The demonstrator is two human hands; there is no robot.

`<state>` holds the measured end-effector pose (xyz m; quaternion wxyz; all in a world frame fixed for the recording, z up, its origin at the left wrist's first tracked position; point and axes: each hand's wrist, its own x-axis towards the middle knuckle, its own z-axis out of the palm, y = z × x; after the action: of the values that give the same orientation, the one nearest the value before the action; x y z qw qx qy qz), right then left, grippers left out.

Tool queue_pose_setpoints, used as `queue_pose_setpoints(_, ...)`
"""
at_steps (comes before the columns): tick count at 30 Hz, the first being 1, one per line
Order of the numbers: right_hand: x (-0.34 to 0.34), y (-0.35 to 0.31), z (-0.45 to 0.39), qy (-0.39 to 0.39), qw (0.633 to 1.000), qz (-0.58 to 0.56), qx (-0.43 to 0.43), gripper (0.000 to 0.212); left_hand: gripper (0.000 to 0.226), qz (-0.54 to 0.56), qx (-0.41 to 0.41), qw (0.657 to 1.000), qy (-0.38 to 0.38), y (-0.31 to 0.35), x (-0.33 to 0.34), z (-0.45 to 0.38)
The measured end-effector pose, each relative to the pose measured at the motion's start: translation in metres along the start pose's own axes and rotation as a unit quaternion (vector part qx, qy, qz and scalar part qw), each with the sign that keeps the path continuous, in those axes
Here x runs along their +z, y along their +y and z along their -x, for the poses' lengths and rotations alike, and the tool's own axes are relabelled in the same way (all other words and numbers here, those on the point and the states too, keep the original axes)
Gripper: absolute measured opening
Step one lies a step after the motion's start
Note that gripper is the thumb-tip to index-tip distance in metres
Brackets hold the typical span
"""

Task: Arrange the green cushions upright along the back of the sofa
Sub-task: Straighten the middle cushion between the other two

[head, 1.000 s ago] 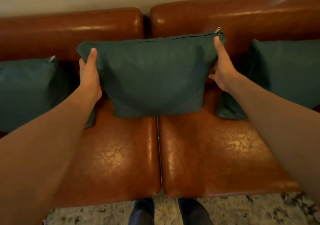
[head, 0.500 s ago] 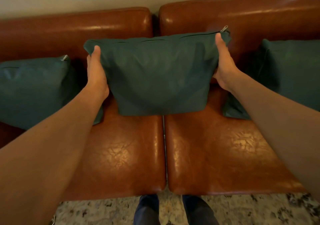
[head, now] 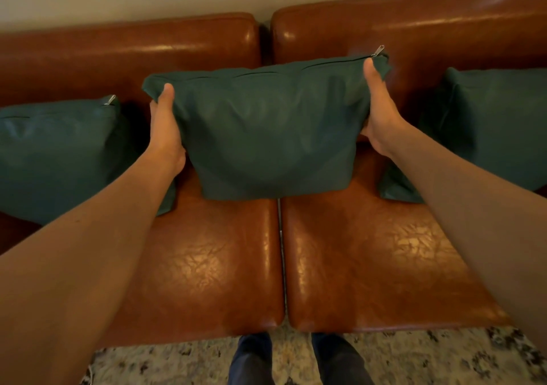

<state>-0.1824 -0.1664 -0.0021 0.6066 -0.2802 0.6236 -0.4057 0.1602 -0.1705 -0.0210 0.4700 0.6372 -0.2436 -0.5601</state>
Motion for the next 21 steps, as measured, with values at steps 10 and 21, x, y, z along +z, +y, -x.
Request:
queue_pose_setpoints(10,0.001,0.006,0.002,0.028,0.999,0.006,-0.018,0.076,0.067,-0.005,0.001,0.999,0.039,-0.007,0.008,0.005)
queue_pose_setpoints(21,0.002,0.004,0.007,0.039,0.999,0.013,-0.027,0.076,0.064,-0.05,0.005,0.998,0.041,-0.006,0.015,0.006)
